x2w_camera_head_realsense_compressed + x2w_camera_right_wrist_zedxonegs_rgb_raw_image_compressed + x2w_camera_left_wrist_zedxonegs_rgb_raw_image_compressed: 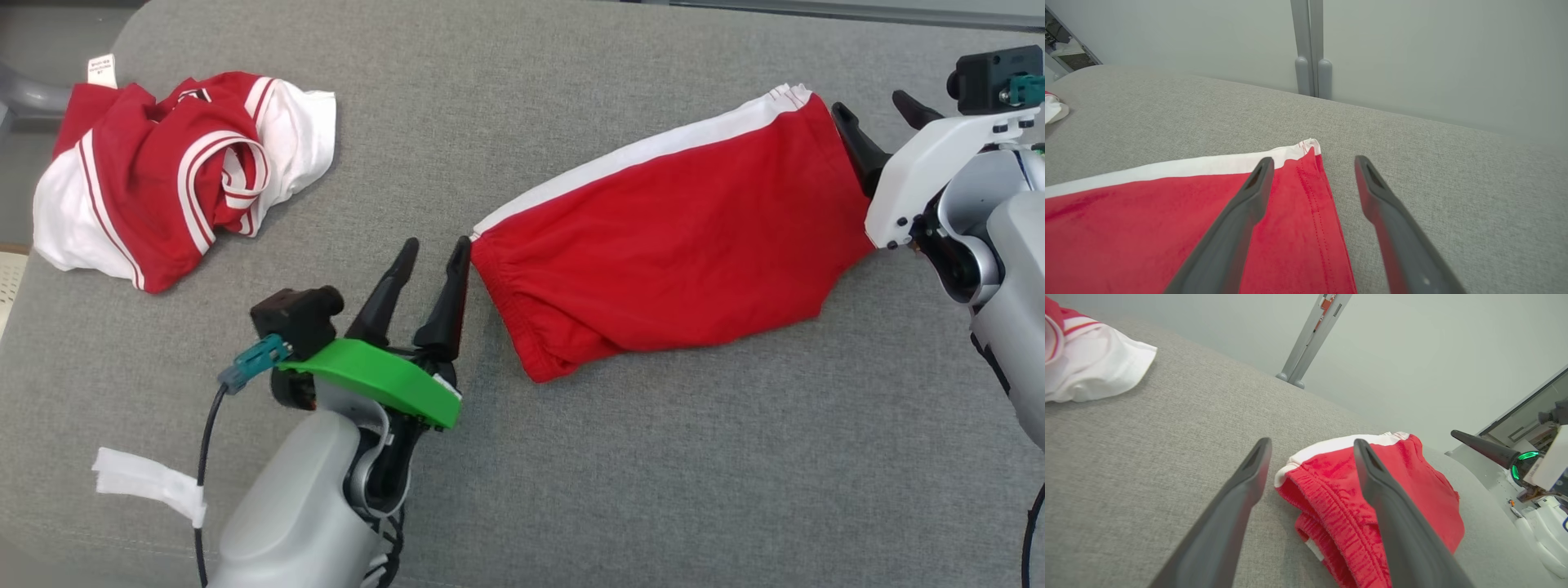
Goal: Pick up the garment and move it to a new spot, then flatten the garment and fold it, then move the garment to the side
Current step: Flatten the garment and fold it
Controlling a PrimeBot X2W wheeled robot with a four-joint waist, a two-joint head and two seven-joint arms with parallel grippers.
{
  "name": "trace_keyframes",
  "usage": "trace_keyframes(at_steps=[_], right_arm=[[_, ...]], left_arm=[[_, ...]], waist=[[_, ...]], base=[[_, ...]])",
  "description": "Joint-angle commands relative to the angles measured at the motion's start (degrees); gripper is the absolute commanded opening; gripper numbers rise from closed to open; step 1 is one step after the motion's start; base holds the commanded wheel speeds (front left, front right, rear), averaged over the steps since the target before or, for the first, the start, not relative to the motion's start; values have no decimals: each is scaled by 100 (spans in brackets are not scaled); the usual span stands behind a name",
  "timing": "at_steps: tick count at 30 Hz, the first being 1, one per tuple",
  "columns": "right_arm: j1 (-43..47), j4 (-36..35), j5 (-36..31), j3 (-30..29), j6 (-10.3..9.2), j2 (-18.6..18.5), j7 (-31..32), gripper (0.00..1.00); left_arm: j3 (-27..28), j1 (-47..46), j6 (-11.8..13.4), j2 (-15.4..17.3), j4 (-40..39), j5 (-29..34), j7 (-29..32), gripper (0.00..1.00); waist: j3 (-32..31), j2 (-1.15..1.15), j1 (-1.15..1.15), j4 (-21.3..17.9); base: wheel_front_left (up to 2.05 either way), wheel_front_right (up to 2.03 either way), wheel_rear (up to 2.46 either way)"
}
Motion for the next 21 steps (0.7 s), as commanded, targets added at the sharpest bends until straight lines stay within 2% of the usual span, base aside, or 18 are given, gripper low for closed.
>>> trace_keyframes(at_steps=[1,7,12,15,21], right_arm=[[96,66,67,-31,-10,-9,31,100],[123,335,178,-115,-10,-14,173,100],[37,562,213,-203,-10,-81,328,100],[-35,752,203,-290,-10,-89,411,100],[-125,1066,143,-412,-10,-68,571,100]], left_arm=[[237,132,70,73,-93,381,-4,100],[1198,668,352,-80,-708,1870,-4,100],[1853,1036,513,-197,-1266,2742,-3,100],[2072,1225,560,-214,-1598,2970,-4,100],[2120,1540,665,-217,-2040,2955,-3,100]], waist=[[-137,0,0,18],[-119,0,0,182],[17,0,0,358],[123,0,0,451],[337,0,0,583]], base=[[0,0,0],[0,0,0],[0,0,0],[0,0,0],[0,0,0]])
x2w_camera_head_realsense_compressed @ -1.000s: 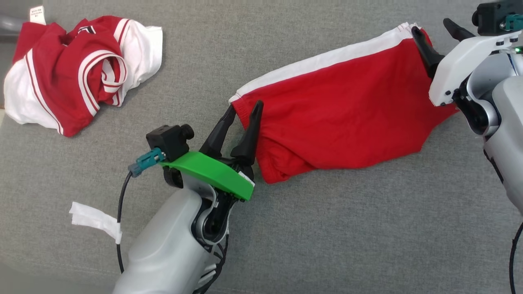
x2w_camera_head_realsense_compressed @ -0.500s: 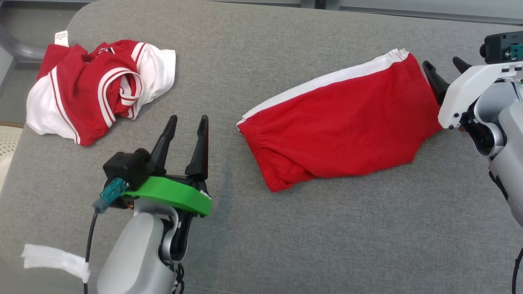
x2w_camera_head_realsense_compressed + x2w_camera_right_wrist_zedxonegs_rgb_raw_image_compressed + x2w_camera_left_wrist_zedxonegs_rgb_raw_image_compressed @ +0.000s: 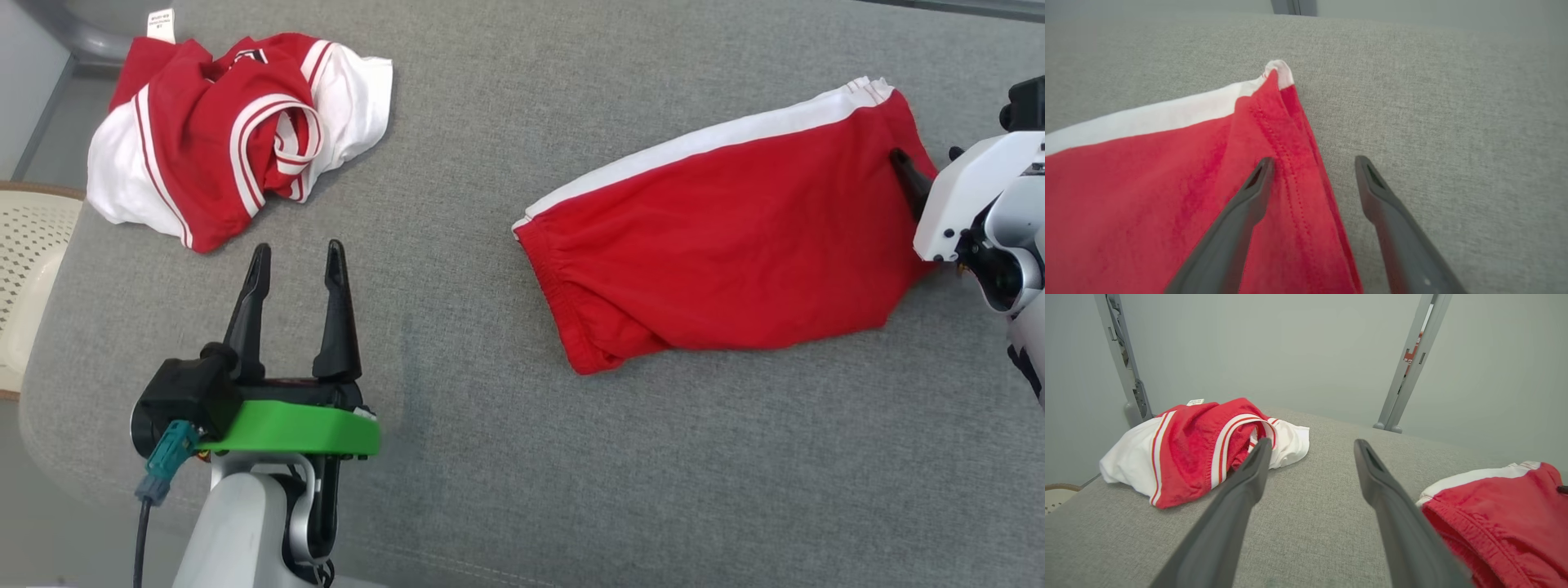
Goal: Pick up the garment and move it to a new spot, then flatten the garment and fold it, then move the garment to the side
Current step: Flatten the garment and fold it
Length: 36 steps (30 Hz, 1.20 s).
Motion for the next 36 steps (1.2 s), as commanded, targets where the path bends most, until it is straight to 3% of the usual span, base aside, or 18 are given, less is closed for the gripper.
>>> trace_keyframes(at_steps=[1,5,10,11,12,13,22,36], right_arm=[[-75,64,-38,-27,-10,10,35,100],[-41,309,-124,-6,-10,21,227,100],[167,414,78,80,-1,346,624,100],[243,405,106,136,20,407,723,80],[306,387,100,195,26,439,777,35],[384,348,85,261,27,457,798,0],[677,191,-24,362,-8,254,401,0],[514,1195,-1123,-849,-13,-399,-1201,0]], left_arm=[[17,112,28,2,-64,44,-2,100],[41,222,95,2,-212,65,-2,100],[65,307,113,2,-297,76,-2,100],[70,322,111,2,-298,91,-2,100],[77,331,110,2,-311,94,-2,100],[76,340,105,2,-322,86,-2,100],[101,387,3,2,-252,100,-2,100],[108,453,-121,3,-226,227,-3,100]], waist=[[136,0,0,102],[246,0,0,188],[316,0,0,223],[313,0,0,215],[309,0,0,208],[298,0,0,199],[108,0,0,-9],[-225,0,0,-564]], base=[[0,0,0],[0,0,0],[0,0,0],[0,0,0],[0,0,0],[0,0,0],[0,0,0],[0,0,0]])
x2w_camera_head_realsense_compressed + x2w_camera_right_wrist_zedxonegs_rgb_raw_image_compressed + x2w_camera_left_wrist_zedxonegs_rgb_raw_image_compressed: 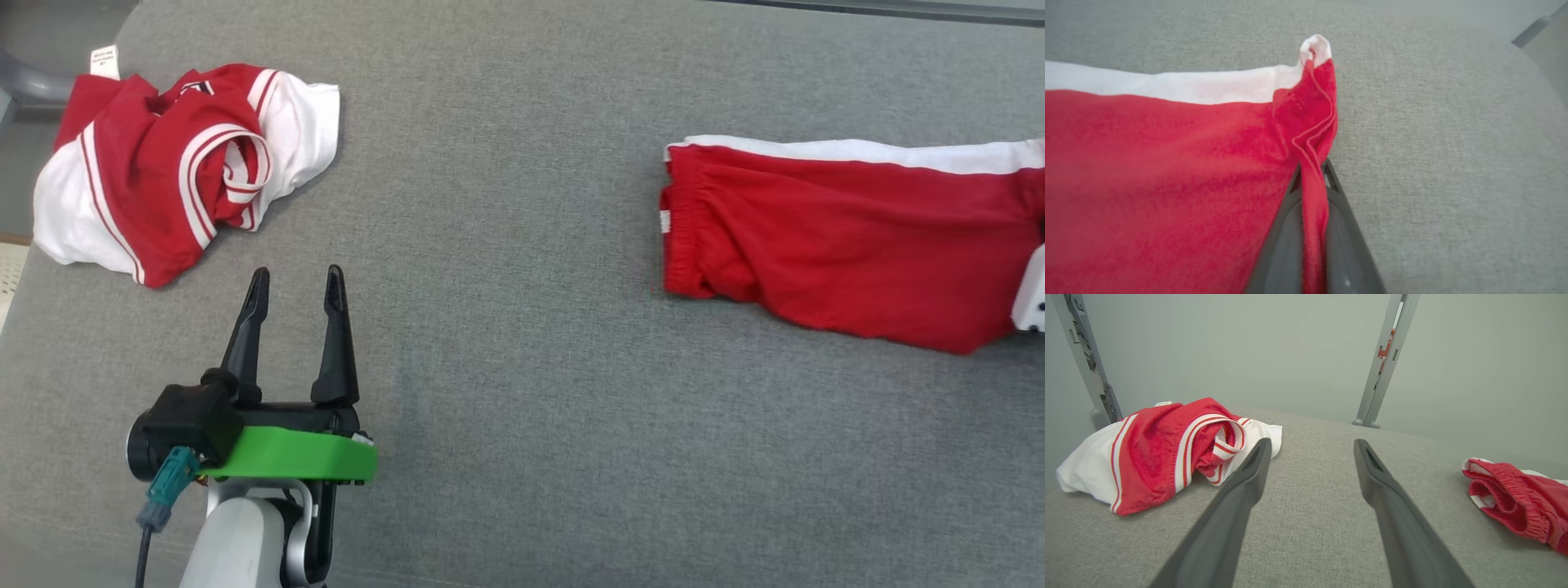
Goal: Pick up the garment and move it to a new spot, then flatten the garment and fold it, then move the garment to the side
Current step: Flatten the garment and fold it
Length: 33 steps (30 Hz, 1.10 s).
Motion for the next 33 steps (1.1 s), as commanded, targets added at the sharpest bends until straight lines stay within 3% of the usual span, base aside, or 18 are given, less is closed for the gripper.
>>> trace_keyframes(at_steps=[1,5,9,15,24,33], right_arm=[[-17,116,-145,-116,-16,-90,-125,0],[-182,371,-505,-443,-15,-199,-441,0],[-351,398,-760,-634,-15,-84,-623,0],[-597,74,-1083,-567,-15,472,-347,0],[-376,-844,-1599,-337,-14,1652,287,0],[255,-1569,-1981,-399,-14,2144,915,0]], left_arm=[[-6,92,-25,9,-12,8,-2,100],[-29,81,-41,9,23,-4,-2,100],[-18,85,-42,11,73,-19,-2,100],[-36,130,-50,10,136,-66,-2,100],[-118,221,-50,11,160,-234,-2,100],[-200,201,-12,10,162,-285,-2,100]], waist=[[-80,0,0,-154],[-131,0,0,-274],[-221,0,0,-352],[-392,0,0,-376],[-542,0,0,-102],[-529,0,0,150]], base=[[0,0,0],[0,0,0],[0,0,0],[0,0,0],[0,0,0],[0,0,0]])
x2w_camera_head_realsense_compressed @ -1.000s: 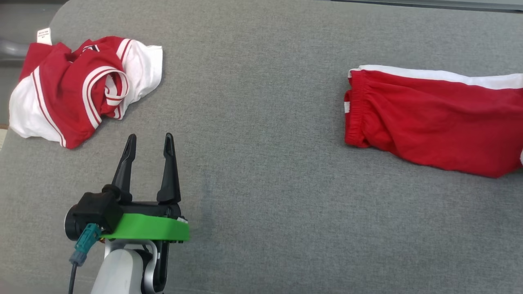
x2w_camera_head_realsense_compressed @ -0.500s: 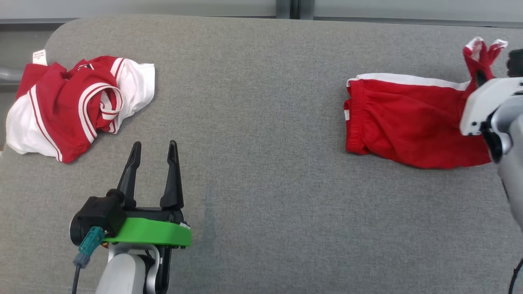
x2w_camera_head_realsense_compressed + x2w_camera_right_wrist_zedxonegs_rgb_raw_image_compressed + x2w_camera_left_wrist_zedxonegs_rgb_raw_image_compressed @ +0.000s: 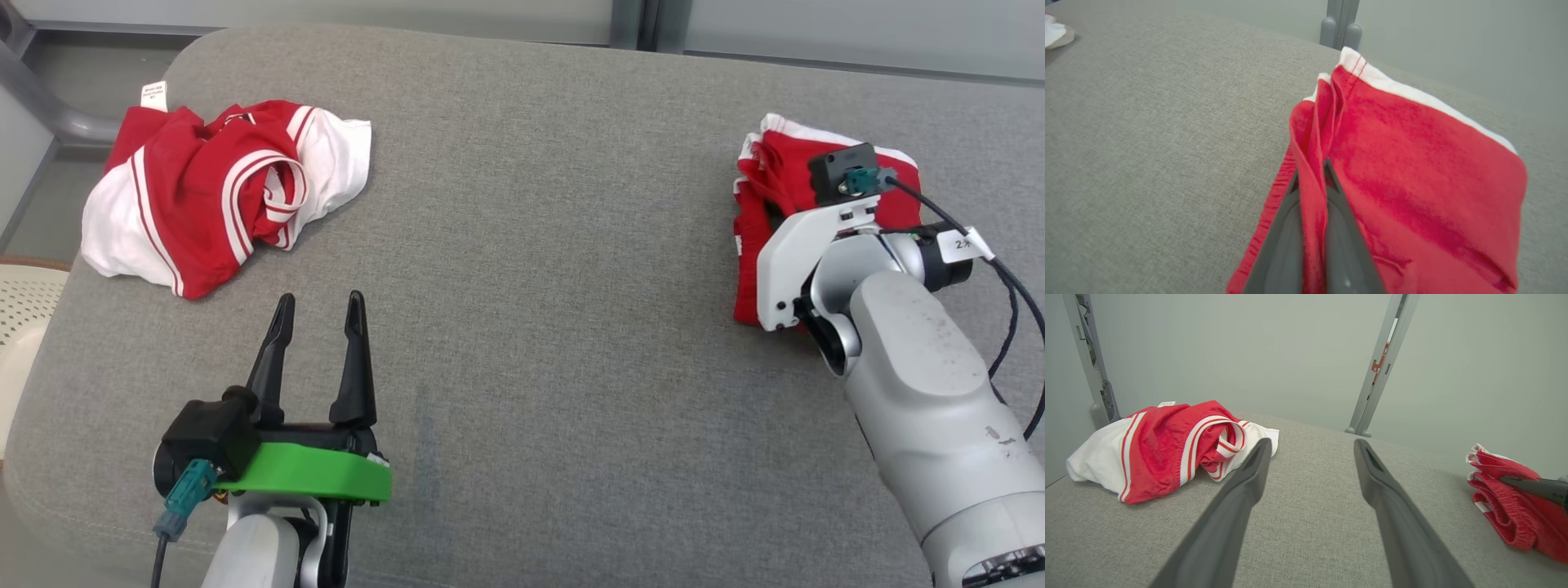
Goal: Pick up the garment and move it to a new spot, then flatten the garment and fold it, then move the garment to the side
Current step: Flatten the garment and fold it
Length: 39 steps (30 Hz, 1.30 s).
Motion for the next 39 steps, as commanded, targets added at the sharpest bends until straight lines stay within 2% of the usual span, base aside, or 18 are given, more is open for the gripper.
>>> trace_keyframes(at_steps=[1,2,3,6,10,14,19,23,27,32,39], right_arm=[[152,-109,-61,5,-10,49,85,0],[199,-187,-79,11,-10,68,115,21],[248,-280,-80,5,-10,95,147,100],[397,-576,138,31,-10,218,187,100],[566,-1249,910,103,-10,309,166,100],[782,-1962,1274,-64,-11,-54,29,100],[1161,-2224,928,-810,-10,-475,-62,100],[1492,-2160,492,-1297,-10,-621,-185,100],[1751,-2063,222,-1528,-10,-552,-540,100],[1940,-1916,-6,-1510,-10,-381,-1048,100],[2350,-1952,-145,-1512,-10,-43,-2061,100]], left_arm=[[-5,52,33,11,-6,-6,-2,100],[-9,48,37,11,-4,-11,-2,100],[-9,43,41,11,-1,-16,-2,100],[16,34,40,11,11,-24,-2,100],[29,62,40,11,19,-10,-2,100],[37,94,37,11,30,5,-2,100],[2,106,6,11,51,-8,-2,100],[-17,113,3,11,64,-14,-2,100],[-4,121,-10,11,81,4,-2,100],[13,97,-43,11,87,34,-2,100],[63,203,-9,11,112,73,-2,100]], waist=[[11,0,0,45],[14,0,0,52],[17,0,0,56],[18,0,0,41],[-19,0,0,-21],[-83,0,0,-95],[-155,0,0,-138],[-185,0,0,-143],[-196,0,0,-158],[-193,0,0,-159],[-359,0,0,-190]], base=[[0,0,0],[0,0,0],[0,0,0],[0,0,0],[0,0,0],[0,0,0],[0,0,0],[0,0,0],[0,0,0],[0,0,0],[0,0,0]])
